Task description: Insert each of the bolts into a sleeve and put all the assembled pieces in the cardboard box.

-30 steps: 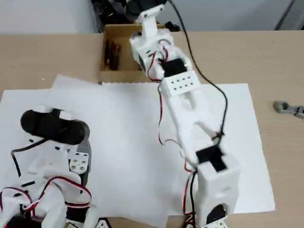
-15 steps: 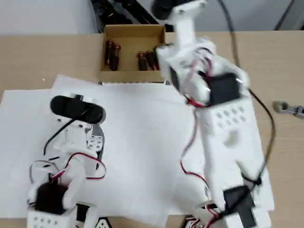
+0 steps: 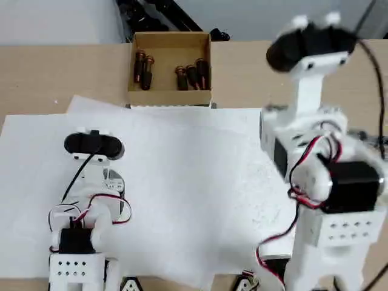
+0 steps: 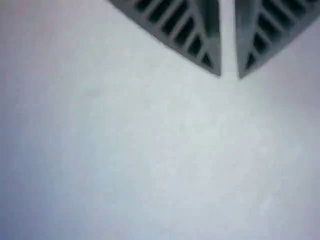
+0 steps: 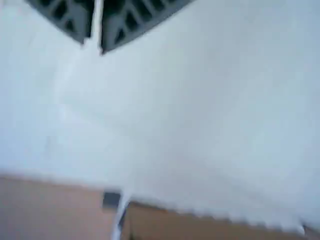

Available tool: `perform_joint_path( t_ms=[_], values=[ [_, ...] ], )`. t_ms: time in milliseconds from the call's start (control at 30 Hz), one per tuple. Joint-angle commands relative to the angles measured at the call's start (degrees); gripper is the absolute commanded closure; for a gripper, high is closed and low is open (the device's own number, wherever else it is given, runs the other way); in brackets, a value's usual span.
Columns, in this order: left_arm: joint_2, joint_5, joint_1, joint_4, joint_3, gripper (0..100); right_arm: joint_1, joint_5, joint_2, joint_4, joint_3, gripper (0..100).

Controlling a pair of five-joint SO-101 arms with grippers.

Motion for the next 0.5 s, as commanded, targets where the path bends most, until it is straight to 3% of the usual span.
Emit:
perform_joint_path(
  t_ms=[0, 233, 467],
  values=[
    [-0.4, -0.2, -1.1, -2.6, 0.5, 100, 1.0, 0.6, -11.9, -4.3, 16.3, 99.3],
    [-0.4, -0.2, -1.8, -5.6, 3.7, 100, 0.8, 0.8, -41.9, -18.5, 54.1, 99.5],
    [-0.4, -0.2, -1.9, -5.9, 8.9, 100, 0.7, 0.9, -69.4, -23.6, 78.4, 99.5]
  ],
)
